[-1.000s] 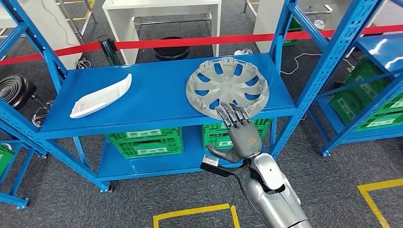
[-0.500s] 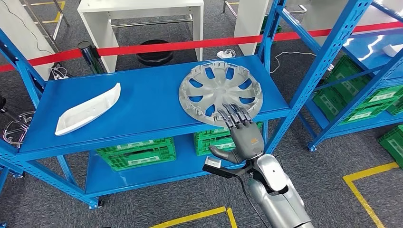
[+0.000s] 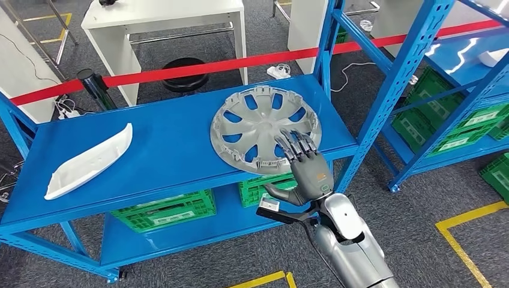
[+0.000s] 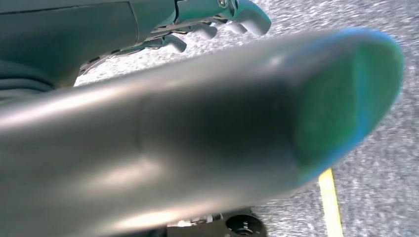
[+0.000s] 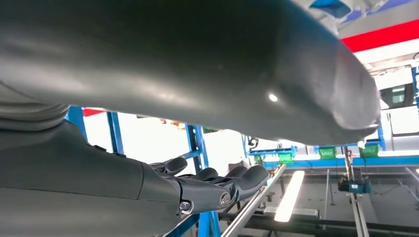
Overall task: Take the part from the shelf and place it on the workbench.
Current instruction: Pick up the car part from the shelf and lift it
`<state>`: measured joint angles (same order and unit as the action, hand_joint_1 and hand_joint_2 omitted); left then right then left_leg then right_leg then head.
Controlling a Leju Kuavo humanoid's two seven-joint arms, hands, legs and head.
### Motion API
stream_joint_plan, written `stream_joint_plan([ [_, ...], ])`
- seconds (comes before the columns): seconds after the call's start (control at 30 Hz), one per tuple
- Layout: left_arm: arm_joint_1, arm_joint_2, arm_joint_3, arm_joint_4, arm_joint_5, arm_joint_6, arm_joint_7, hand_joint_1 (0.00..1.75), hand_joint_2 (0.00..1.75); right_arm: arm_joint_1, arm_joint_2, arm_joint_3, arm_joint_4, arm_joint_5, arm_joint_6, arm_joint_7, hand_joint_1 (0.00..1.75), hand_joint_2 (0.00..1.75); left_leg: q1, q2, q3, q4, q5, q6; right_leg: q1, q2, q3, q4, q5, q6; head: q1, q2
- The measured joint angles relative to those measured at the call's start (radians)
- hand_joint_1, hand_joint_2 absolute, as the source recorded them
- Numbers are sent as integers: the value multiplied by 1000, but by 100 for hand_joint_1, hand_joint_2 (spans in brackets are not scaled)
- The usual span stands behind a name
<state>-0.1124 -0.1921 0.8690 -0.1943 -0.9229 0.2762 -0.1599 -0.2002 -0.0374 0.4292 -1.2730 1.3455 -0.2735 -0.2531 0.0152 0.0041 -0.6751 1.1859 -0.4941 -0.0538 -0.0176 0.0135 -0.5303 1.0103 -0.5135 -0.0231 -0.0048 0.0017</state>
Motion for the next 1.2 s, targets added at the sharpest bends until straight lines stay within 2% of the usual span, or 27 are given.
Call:
stream_joint_plan([
  [0.03, 0, 1, 0, 0, 0, 0, -1, 0, 0, -1, 0, 0, 0, 0, 0, 0, 0, 0, -1, -1, 22, -63, 37, 1, 1, 1, 10, 1, -10, 5, 0, 0],
  [0.07, 0, 1, 0, 0, 0, 0, -1, 0, 0, -2, 0, 0, 1, 0, 0, 0, 0, 0, -1, -2, 43, -115, 56, 7, 2, 3, 15, 2, -19, 11, -2, 0],
  [0.1, -1, 1, 0, 1, 0, 0, -2, 0, 0, -4, 0, 0, 1, 0, 0, 0, 0, 0, -2, -3, 55, -145, 60, 13, 4, 4, 17, 2, -25, 18, -2, 0],
  [0.17, -3, 1, 0, 1, 0, 0, -2, 0, 0, -6, 0, 1, 1, -2, 0, -1, 0, 0, -6, -4, 64, -156, 43, 32, 5, 5, 19, -2, -31, 30, -1, 0],
  [0.23, -4, 1, 0, 1, 1, 0, -2, 0, 0, -7, 0, 1, 2, -7, -1, -6, 0, 0, -5, -4, 71, -160, 38, 47, 2, 2, 21, 7, -43, 41, 2, 0],
  [0.27, -5, 1, 0, 1, 1, 0, -2, 0, 0, -9, 0, 2, 2, -12, -1, -8, 0, 0, -3, -4, 76, -163, 36, 54, 2, -1, 8, 38, -59, 46, 4, 0],
  [0.3, -6, 1, 0, 1, 0, 0, -1, 0, 0, -11, 0, 2, 3, -16, 0, -10, 0, 0, -2, -3, 82, -166, 34, 60, 2, -3, -19, 90, -82, 49, 6, 0],
  [0.33, -7, 0, 0, 0, 0, 0, -1, 0, 0, -13, -1, 2, 6, -20, 2, -12, 0, 0, -3, -3, 85, -166, 30, 64, 2, -5, -60, 159, -108, 51, 8, 0],
  [0.37, -8, 0, 0, 0, -1, 0, 0, 0, 0, -13, -1, 2, 9, -23, 4, -15, 0, 44, -5, -3, 88, -166, 26, 67, 2, -6, -106, 230, -129, 52, 9, 0],
  [0.4, -8, -1, 0, 1, -2, 0, 1, 0, 0, -12, -1, 3, 13, -28, 5, -19, 0, 87, -6, -4, 91, -165, 21, 68, 3, -6, -145, 279, -134, 51, 9, 0],
  [0.43, -7, -1, 0, 1, -2, 1, 2, 0, 0, -12, -2, 3, 17, -32, 7, -23, 0, 131, -8, -5, 96, -165, 16, 69, 3, -6, -167, 293, -119, 49, 9, 0],
  [0.47, -7, -1, 0, 1, -2, 1, 3, 0, 0, -13, -2, 3, 21, -38, 8, -27, 0, 175, -9, -6, 102, -164, 11, 68, 5, -7, -169, 266, -82, 44, 9, 0],
  [0.53, -7, -3, 0, 1, -2, 1, 4, 0, 0, -19, -4, 3, 30, -45, 11, -33, 0, 175, -13, -7, 118, -164, -2, 65, 12, -8, -126, 135, 10, 28, 10, 0],
  [0.57, -8, -5, 0, 1, -3, 1, 5, 0, 0, -25, -5, 3, 34, -46, 13, -35, 0, 175, -15, -7, 122, -163, -7, 62, 16, -9, -103, 75, 39, 20, 9, 0],
  [0.6, -9, -6, 0, 2, -3, 1, 7, 0, 0, -31, -6, 3, 40, -47, 16, -36, 0, 175, -17, -7, 124, -162, -11, 59, 19, -10, -88, 36, 53, 16, 7, 0],
  [0.73, -10, -7, 0, 3, -1, 2, 11, 0, 0, -57, -7, 2, 75, -49, 22, -36, 0, 175, -18, -6, 126, -166, -14, 56, 22, -6, -80, 14, 53, 21, 5, 0],
  [0.97, -13, -9, 0, 3, -2, 4, 18, 0, 0, -137, -7, -5, 189, -81, 34, -53, 0, 175, -18, -5, 133, -178, -11, 46, 22, -6, -80, 15, 49, 11, 5, 0],
  [1.2, -12, -14, 0, 4, -15, 9, 31, 0, 0, -186, -7, -29, 304, -150, 35, -112, 0, 175, -17, -6, 134, -179, -9, 43, 22, -7, -79, 15, 51, 9, 6, 0],
])
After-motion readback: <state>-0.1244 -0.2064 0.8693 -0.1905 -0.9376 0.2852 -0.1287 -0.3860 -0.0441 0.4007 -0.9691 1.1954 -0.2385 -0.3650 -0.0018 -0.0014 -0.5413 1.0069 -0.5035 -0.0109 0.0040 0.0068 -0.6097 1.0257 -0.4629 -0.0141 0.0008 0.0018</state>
